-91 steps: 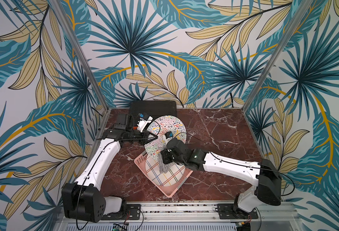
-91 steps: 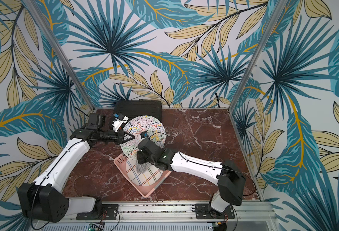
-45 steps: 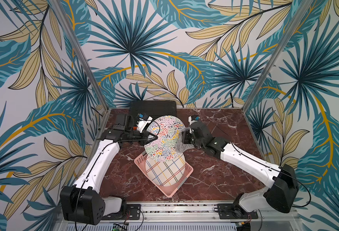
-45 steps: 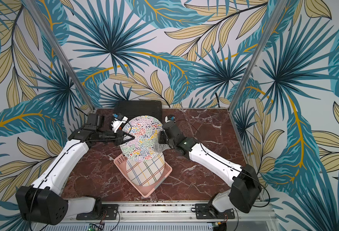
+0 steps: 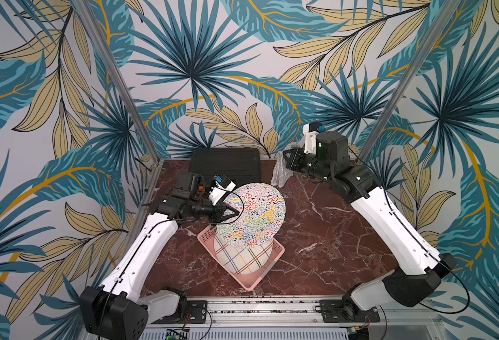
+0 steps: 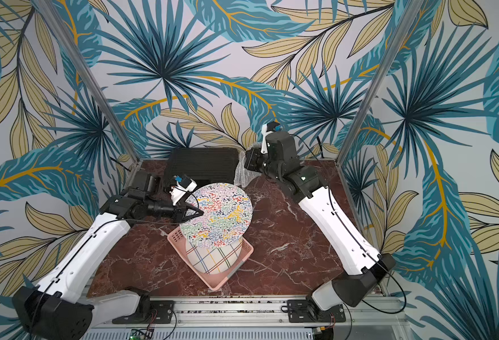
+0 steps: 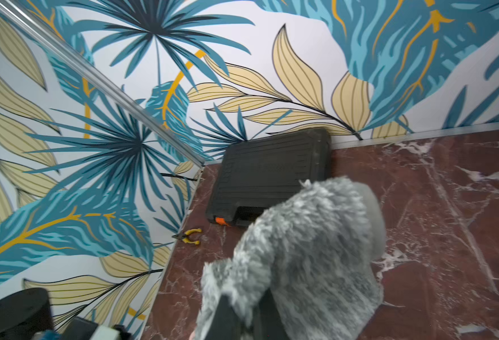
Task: Wipe the wet plate dry
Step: Wipe the plate with towel.
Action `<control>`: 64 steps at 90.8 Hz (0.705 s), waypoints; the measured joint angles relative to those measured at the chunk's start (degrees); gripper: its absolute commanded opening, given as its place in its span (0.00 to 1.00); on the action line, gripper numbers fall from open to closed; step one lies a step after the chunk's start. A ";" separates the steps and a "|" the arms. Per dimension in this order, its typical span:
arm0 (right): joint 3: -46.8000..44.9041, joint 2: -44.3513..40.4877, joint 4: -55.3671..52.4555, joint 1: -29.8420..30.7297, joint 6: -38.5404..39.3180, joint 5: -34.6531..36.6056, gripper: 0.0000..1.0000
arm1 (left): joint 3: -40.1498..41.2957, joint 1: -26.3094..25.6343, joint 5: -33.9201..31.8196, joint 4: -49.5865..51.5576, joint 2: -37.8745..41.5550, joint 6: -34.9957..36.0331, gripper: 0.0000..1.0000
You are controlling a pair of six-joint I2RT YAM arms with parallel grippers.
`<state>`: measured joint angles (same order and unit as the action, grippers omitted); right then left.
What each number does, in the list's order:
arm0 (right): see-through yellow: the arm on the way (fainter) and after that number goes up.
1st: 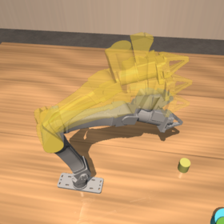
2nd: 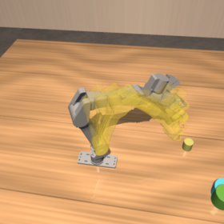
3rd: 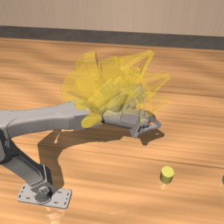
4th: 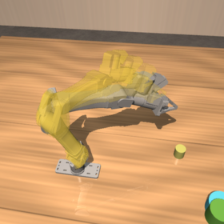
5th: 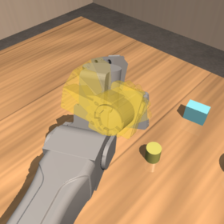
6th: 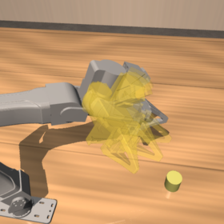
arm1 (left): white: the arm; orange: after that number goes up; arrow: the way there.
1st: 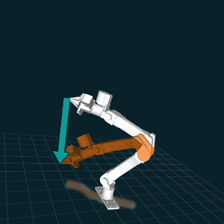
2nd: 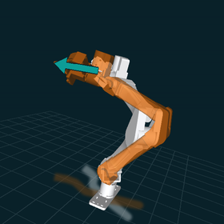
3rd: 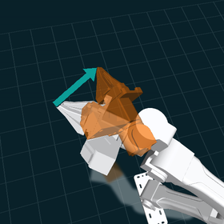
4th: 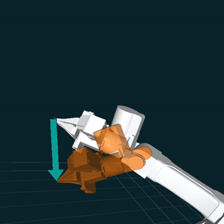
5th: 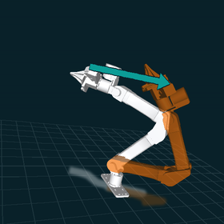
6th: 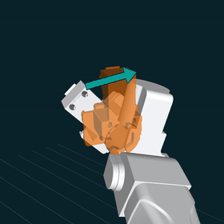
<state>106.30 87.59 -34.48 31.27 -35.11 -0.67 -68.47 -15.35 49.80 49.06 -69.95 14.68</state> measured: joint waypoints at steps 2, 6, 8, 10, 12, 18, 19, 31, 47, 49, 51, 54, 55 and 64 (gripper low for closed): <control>1.18 0.72 -0.44 0.00 -0.33 -1.27 0.00 | -0.02 -0.33 -0.35 0.44 -0.02 0.68 0.00; 3.26 2.40 -0.85 0.00 -1.25 -4.39 0.00 | -0.11 -1.01 -1.05 1.38 -0.02 2.23 0.00; 4.09 3.32 -1.07 -0.02 -1.66 -5.99 0.00 | -0.28 -1.38 -1.29 2.01 -0.02 3.08 0.00; 4.83 4.39 -1.27 0.00 -2.21 -7.85 0.00 | -0.52 -1.73 -1.53 2.69 -0.04 3.85 0.00; 5.40 5.29 -1.42 0.00 -2.62 -9.29 0.00 | -0.83 -2.05 -1.75 3.26 -0.07 4.50 0.00; 6.75 8.46 -1.75 0.09 -3.93 -13.99 0.00 | -1.95 -3.15 -2.23 4.59 -0.11 6.47 0.00; 6.93 9.03 -1.79 0.13 -4.09 -14.78 0.00 | -2.19 -3.41 -2.29 4.81 -0.11 6.86 0.00; 9.22 15.23 -3.67 0.92 -5.49 -22.67 0.00 | -4.07 -5.33 -2.69 6.16 -0.13 9.70 0.00; 10.99 18.75 -5.51 3.41 -6.27 -31.15 0.00 | -5.20 -6.86 -4.07 6.88 -0.70 11.72 0.00; 11.04 18.75 -5.70 3.76 -6.27 -32.22 0.00 | -5.29 -6.95 -4.26 6.86 -0.85 11.76 0.00; 11.15 18.75 -5.99 4.09 -6.29 -33.05 0.00 | -5.40 -6.95 -4.52 6.82 -0.98 11.80 0.00; 11.50 18.75 -6.36 4.52 -6.27 -34.42 0.00 | -5.70 -6.95 -4.92 6.82 -1.31 11.89 0.00; 11.61 18.75 -6.49 4.68 -6.23 -34.84 0.00 | -5.79 -6.95 -5.03 6.78 -1.40 11.89 0.00; 12.22 18.69 -8.15 5.60 -5.66 -37.81 0.00 | -6.62 -6.95 -6.36 6.01 -2.25 11.85 0.00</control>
<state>118.52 106.28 -42.63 36.86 -40.77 -38.48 -75.09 -22.31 43.44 55.07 -72.20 26.52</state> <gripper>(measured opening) 0.073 0.109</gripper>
